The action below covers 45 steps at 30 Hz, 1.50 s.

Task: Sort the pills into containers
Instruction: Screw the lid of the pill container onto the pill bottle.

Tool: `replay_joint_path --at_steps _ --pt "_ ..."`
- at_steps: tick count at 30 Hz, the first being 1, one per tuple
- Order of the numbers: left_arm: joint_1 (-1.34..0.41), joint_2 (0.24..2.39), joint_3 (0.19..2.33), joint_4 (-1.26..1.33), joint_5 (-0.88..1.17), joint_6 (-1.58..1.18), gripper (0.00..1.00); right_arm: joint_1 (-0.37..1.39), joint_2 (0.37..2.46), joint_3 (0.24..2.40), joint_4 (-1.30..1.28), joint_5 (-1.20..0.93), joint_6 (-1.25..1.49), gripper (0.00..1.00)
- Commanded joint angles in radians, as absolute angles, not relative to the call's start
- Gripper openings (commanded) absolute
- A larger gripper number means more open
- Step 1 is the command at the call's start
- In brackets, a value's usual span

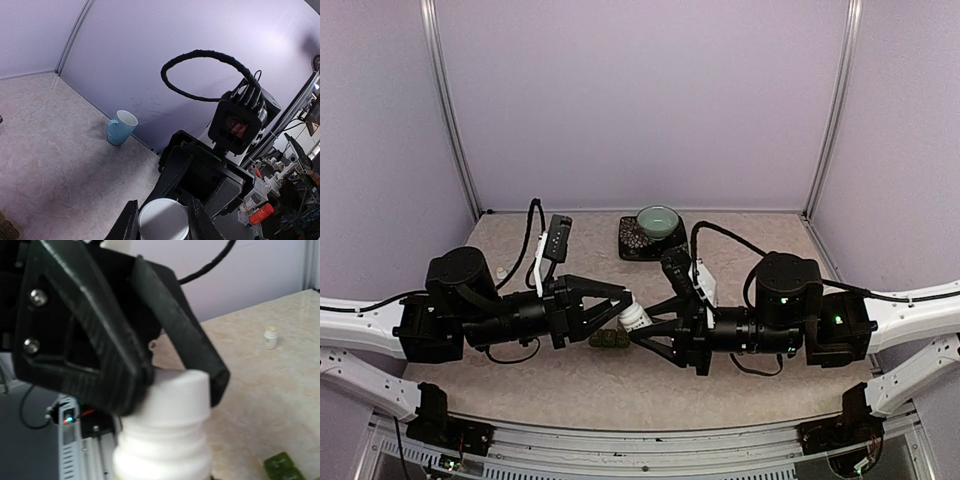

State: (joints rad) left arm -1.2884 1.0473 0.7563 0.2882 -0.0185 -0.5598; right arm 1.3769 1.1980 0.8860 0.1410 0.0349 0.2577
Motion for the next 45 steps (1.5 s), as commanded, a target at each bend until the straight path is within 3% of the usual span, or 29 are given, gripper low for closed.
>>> replay_joint_path --at_steps 1,32,37,41,45 --pt "-1.3 1.087 0.741 0.18 0.069 -0.511 0.23 1.358 1.138 0.891 0.352 -0.078 0.316 0.28" --pt "-1.299 1.033 0.734 0.181 0.173 -0.428 0.38 1.298 1.084 0.765 0.529 -0.342 0.433 0.28" --pt "-1.301 1.023 0.75 0.167 0.134 -0.431 0.49 1.298 1.11 0.763 0.55 -0.361 0.422 0.28" --pt "-1.3 0.976 0.743 0.154 0.053 -0.457 0.68 1.298 1.089 0.739 0.545 -0.317 0.382 0.28" --pt "-1.301 0.914 0.745 0.114 -0.061 -0.491 0.78 1.298 1.086 0.703 0.523 -0.245 0.288 0.28"
